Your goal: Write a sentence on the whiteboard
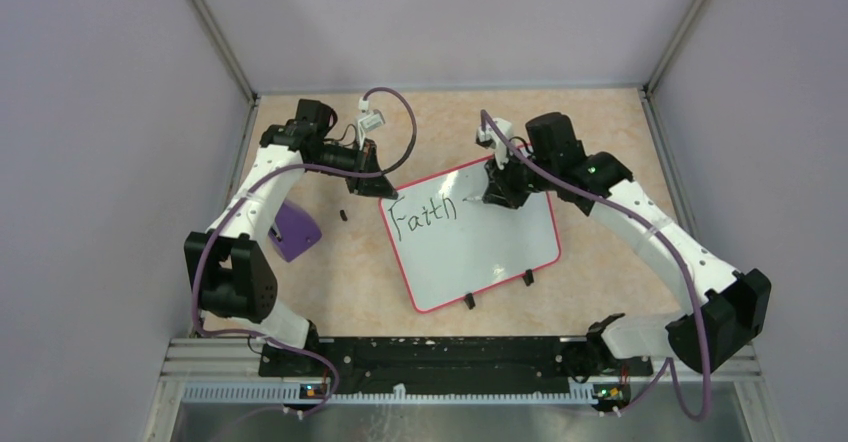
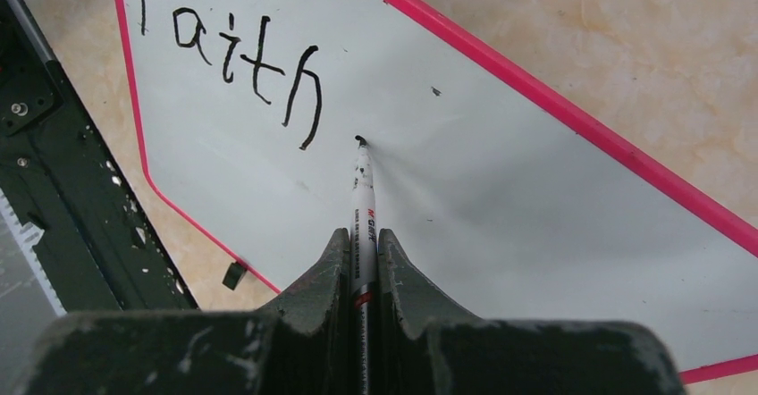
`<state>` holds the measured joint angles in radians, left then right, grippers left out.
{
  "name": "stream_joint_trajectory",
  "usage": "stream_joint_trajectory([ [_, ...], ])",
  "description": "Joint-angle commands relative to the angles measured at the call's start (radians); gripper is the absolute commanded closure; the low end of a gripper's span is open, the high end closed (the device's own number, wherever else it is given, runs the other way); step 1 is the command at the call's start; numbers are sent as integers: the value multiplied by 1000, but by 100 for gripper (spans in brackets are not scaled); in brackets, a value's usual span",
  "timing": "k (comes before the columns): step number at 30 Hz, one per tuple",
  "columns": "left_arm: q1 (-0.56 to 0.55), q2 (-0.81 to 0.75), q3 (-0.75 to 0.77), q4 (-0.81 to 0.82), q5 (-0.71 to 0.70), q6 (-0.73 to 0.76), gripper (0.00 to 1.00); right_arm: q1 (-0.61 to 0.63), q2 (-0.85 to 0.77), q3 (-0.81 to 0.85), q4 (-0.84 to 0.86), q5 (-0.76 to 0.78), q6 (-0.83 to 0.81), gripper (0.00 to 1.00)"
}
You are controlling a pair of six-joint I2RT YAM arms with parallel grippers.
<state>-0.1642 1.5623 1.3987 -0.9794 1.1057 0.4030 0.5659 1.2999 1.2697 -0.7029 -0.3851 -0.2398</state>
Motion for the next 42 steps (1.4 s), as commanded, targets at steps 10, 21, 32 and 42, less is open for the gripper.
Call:
stream_joint_trajectory([
  [10,-8,14,-6,-6,-36,28,100,-58,-36,-15,12,48,-35,100],
  [21,-8,10,-6,-6,-35,31,100,-16,-33,-40,0,1,-42,100],
  [32,-8,12,-7,-2,-31,31,100,-4,-65,-73,-27,27,-60,100],
  [42,-8,10,-3,-2,-25,32,100,-6,-43,81,-80,27,-67,100],
])
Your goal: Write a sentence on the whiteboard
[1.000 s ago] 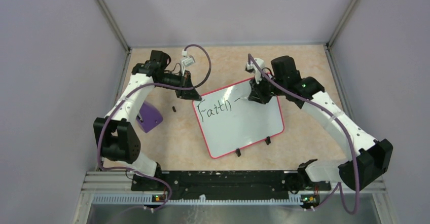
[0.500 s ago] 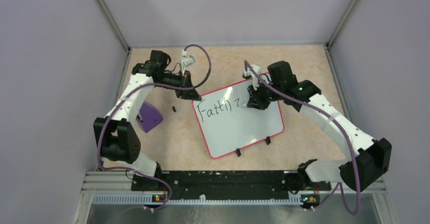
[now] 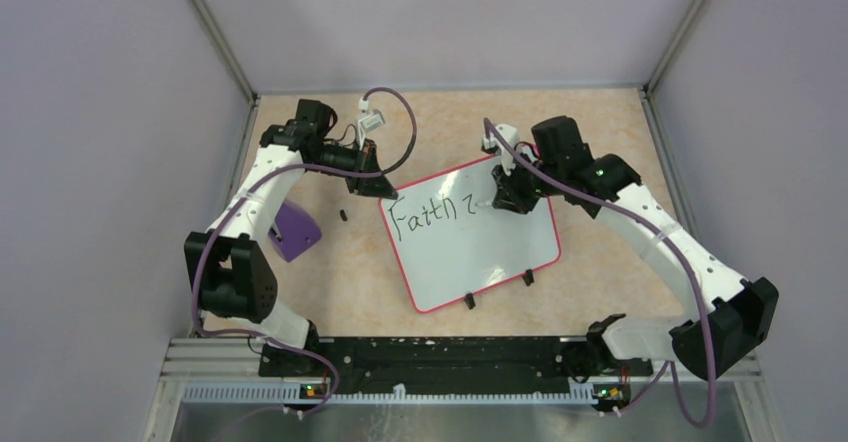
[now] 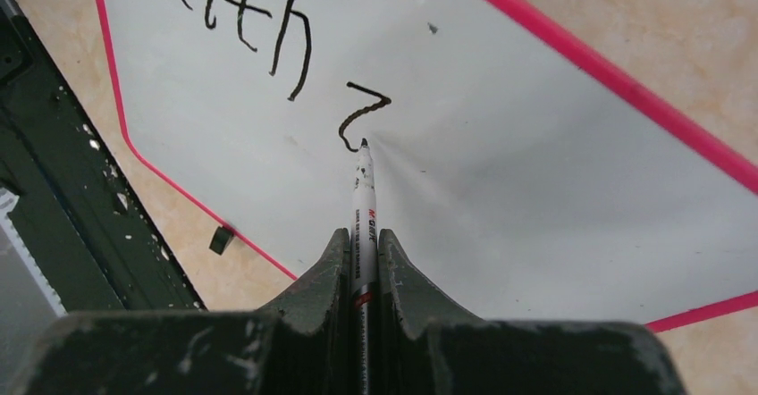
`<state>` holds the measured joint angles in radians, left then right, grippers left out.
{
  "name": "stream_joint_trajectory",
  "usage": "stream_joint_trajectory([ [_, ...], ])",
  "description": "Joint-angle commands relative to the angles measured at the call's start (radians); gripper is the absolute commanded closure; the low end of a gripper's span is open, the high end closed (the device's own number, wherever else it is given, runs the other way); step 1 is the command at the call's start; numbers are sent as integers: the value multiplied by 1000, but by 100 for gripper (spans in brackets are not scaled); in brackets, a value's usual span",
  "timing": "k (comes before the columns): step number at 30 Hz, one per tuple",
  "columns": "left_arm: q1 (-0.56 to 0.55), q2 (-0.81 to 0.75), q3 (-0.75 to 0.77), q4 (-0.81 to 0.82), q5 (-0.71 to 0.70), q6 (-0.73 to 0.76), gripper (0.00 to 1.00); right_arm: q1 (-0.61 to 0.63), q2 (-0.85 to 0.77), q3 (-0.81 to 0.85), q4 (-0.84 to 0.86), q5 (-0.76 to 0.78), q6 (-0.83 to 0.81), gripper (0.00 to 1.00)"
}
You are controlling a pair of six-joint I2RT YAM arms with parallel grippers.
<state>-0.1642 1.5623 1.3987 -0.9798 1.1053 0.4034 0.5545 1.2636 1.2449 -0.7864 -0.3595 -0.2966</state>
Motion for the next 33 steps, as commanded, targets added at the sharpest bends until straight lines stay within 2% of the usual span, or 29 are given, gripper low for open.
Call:
stream_joint_trajectory([
  [1,-8,9,-2,-2,-24,32,100,7,-4,116,2,-5,-6,100],
  [19,-9,3,-5,-5,-27,36,100,16,75,147,54,-3,1,100],
  [33,-9,13,0,-3,-25,36,100,16,35,92,25,10,-7,100],
])
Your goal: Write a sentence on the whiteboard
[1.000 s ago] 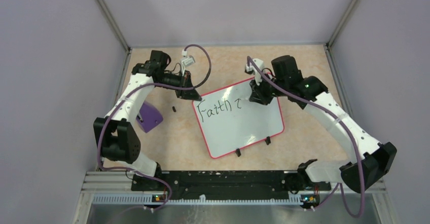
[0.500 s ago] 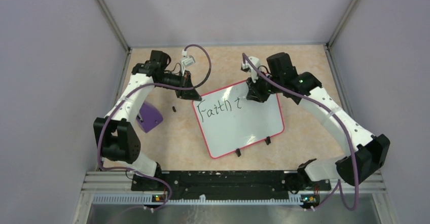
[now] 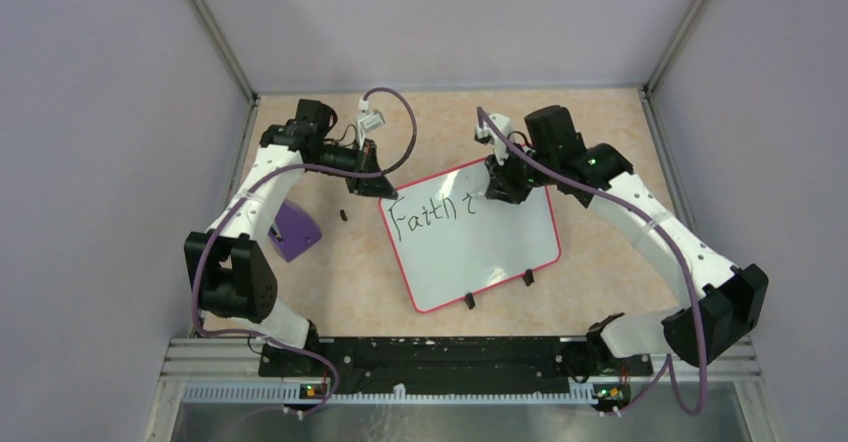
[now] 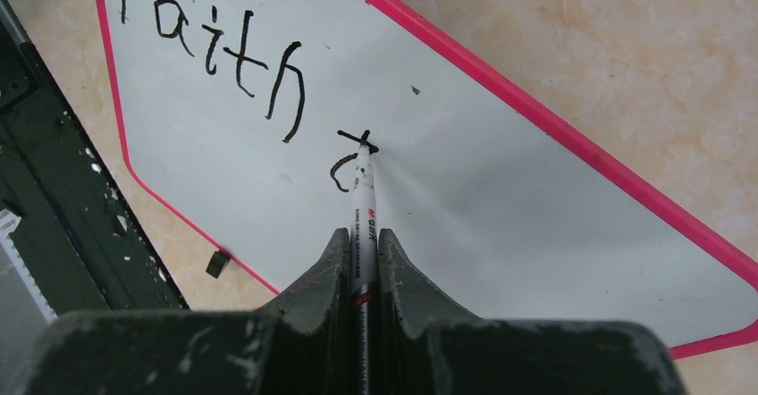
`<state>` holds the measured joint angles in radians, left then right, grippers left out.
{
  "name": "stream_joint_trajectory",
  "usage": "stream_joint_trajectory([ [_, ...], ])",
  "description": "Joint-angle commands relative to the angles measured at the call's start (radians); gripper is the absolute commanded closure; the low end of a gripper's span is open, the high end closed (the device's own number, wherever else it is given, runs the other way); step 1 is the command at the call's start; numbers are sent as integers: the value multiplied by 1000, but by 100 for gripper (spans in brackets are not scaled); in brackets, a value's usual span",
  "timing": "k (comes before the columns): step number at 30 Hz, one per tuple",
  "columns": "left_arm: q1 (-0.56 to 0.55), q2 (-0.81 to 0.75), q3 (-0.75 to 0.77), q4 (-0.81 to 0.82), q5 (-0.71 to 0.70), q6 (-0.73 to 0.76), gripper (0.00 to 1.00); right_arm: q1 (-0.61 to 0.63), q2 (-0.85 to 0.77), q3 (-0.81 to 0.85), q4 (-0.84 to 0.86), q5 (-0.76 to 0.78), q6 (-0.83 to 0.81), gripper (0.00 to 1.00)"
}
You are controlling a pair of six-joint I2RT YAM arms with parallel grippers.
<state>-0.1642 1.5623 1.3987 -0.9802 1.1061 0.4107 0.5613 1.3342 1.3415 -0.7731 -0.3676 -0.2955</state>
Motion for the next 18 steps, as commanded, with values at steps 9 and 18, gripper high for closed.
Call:
stream_joint_trajectory([
  [9,-9,10,0,0,-22,24,100,3,-49,38,18,10,15,100],
  [18,-9,6,-2,-2,-21,27,100,-31,-95,-7,-21,-2,-15,100],
])
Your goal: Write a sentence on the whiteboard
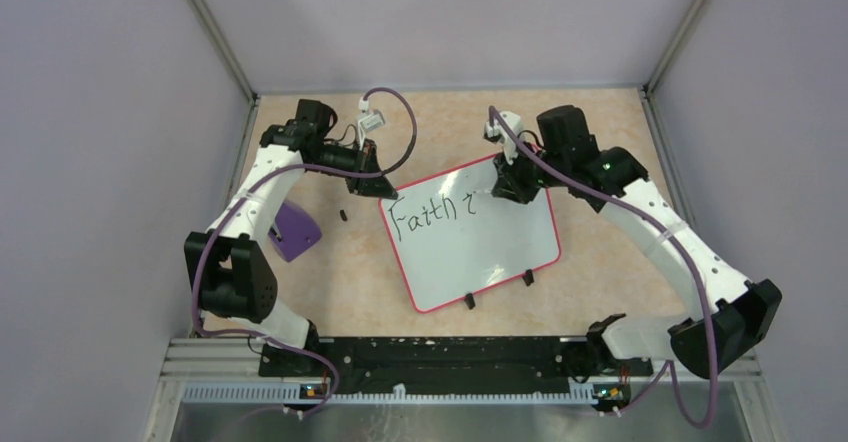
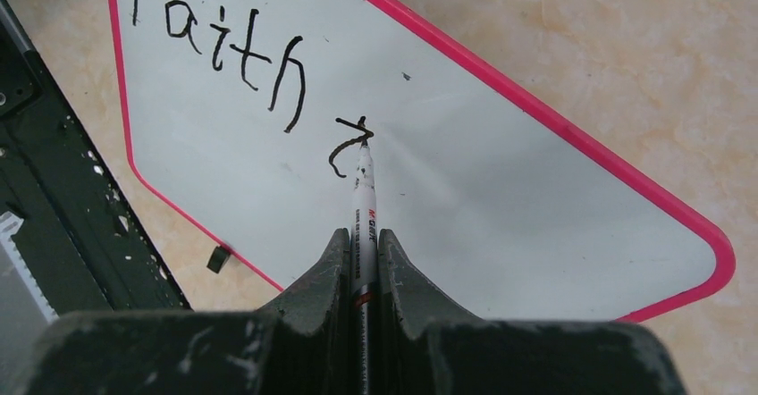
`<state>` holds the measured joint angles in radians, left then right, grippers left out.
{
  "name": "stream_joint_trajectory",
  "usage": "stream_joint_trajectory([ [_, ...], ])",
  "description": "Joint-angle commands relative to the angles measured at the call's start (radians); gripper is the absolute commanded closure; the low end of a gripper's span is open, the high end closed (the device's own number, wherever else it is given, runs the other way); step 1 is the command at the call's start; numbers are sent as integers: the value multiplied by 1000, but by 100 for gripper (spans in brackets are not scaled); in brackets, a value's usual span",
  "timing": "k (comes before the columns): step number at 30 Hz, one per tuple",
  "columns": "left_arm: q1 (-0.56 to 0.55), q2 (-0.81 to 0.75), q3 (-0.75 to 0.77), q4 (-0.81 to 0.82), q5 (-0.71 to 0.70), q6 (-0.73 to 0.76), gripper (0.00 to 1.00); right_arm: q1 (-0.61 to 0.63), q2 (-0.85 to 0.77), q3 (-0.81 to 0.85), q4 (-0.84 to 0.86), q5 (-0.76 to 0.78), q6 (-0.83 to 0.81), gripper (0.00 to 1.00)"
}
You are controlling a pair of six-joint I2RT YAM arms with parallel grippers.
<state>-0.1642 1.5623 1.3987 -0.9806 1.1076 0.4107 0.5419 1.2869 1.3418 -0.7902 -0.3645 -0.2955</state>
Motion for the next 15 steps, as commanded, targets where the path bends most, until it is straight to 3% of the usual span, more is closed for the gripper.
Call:
stream_joint_trajectory([
  [1,-8,7,-3,-1,-23,28,100,-11,-49,-17,-2,-4,-16,100],
  [15,-9,5,-9,3,-29,23,100,-10,-23,-70,54,9,-18,100],
])
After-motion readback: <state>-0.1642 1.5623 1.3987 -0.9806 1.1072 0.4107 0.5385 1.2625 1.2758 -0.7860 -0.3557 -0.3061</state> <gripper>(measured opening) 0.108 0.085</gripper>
